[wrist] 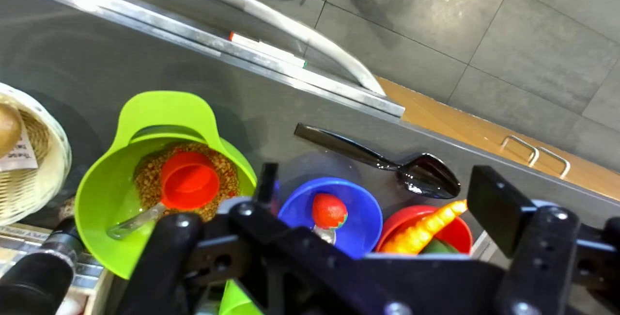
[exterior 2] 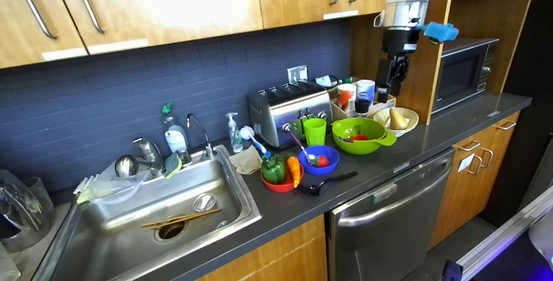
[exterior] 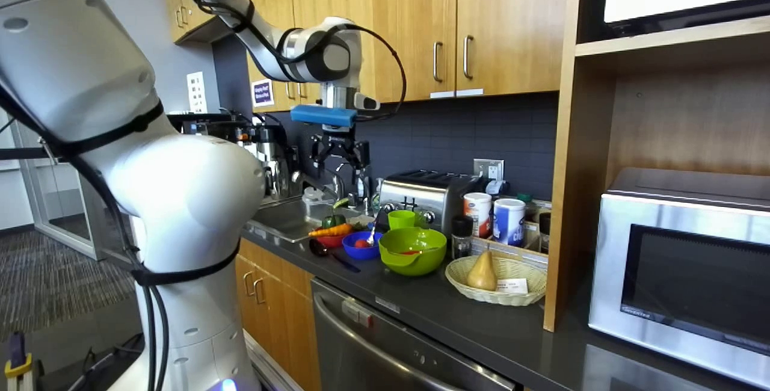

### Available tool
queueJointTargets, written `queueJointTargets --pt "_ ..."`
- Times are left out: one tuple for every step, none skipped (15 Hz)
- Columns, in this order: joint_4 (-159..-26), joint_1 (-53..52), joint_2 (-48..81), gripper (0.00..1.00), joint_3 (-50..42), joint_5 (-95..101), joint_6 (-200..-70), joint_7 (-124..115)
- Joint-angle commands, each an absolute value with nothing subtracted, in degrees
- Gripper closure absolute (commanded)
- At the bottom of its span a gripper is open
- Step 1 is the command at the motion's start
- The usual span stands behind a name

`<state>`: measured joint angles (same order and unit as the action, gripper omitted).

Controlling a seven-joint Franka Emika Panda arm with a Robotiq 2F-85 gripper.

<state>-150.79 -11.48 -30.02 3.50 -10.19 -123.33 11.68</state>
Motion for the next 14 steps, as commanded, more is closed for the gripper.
queueJointTargets --pt "-143.95 -10.06 -20.05 0.00 0.40 -7.84 -125.12 18.25" --pt "-142.47 -9.62 -18.25 0.00 -0.57 -7.77 -124.96 19.92" --pt "-140.47 -8.96 -15.74 0.00 -1.73 -7.93 -124.88 21.93" --pt "-138.80 -8.17 -13.78 0.00 -2.52 -7.68 -124.55 23.58" --pt "-137.00 -7.57 -11.65 0.00 -3.47 -7.87 -124.13 26.23" --pt "-135.61 -6.99 -10.00 0.00 -4.12 -8.36 -123.75 28.53" --pt "-134.34 -6.33 -8.30 0.00 -4.54 -8.75 -123.63 30.33" --pt "-133.20 -5.77 -6.73 0.00 -4.81 -9.23 -123.36 32.16" --pt "-132.11 -5.34 -4.84 0.00 -4.74 -9.74 -123.36 33.73" --pt "-131.27 -4.81 -3.44 0.00 -4.51 -9.92 -123.20 34.73" --pt "-130.52 -4.47 -1.87 0.00 -4.01 -10.32 -123.22 35.51" --pt "-130.08 -4.24 -0.71 0.00 -3.48 -10.52 -123.10 36.14" --pt "-129.77 -4.16 0.43 0.00 -2.90 -10.56 -123.03 36.71" --pt "-129.27 -4.08 1.71 0.00 -2.27 -10.51 -122.83 37.48"
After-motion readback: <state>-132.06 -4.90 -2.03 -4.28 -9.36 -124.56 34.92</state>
